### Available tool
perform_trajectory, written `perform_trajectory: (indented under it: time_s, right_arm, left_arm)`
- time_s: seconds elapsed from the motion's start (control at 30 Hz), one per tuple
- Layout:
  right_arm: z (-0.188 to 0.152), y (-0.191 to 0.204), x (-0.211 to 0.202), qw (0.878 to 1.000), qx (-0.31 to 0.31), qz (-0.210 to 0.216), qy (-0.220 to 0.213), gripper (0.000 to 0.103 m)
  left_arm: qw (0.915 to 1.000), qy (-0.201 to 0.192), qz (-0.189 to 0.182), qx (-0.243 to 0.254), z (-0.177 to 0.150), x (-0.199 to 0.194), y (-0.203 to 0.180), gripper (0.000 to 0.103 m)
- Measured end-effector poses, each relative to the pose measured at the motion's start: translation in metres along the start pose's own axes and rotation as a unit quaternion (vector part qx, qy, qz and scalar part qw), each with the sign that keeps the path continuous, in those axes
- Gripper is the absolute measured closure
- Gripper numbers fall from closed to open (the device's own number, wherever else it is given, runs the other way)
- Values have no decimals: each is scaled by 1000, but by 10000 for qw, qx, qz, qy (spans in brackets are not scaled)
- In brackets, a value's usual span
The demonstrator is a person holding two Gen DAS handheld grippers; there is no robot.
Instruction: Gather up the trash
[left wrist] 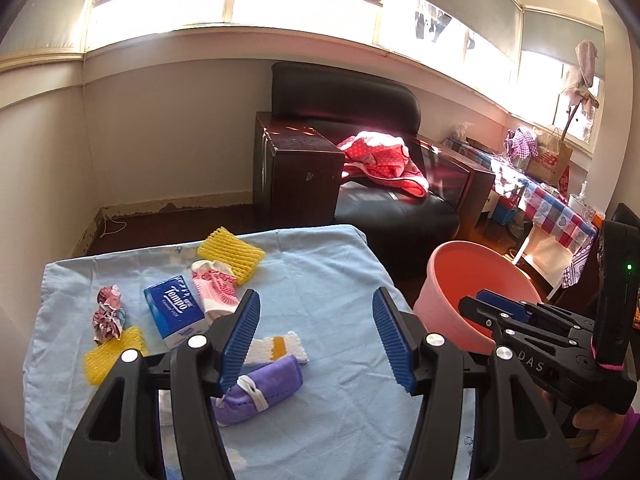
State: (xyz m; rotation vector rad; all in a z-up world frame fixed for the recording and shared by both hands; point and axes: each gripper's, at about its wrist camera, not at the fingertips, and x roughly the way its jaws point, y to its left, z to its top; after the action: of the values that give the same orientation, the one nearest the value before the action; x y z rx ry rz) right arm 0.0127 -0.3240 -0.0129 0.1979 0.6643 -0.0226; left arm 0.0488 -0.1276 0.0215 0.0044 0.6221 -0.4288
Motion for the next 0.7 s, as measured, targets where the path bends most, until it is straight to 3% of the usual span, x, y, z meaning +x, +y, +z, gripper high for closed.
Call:
perform_trajectory:
  time_s: [0.4,0.7]
  right_arm:
    - [-2,47,25,9976,-299,586,238,75]
    - [9,104,57,9892,-800,1155,408,75]
  left_arm:
    - [9961,17,785,-412,-19,-13,78,45]
    - [9874,140,1303,-893,-25,-8,136,46]
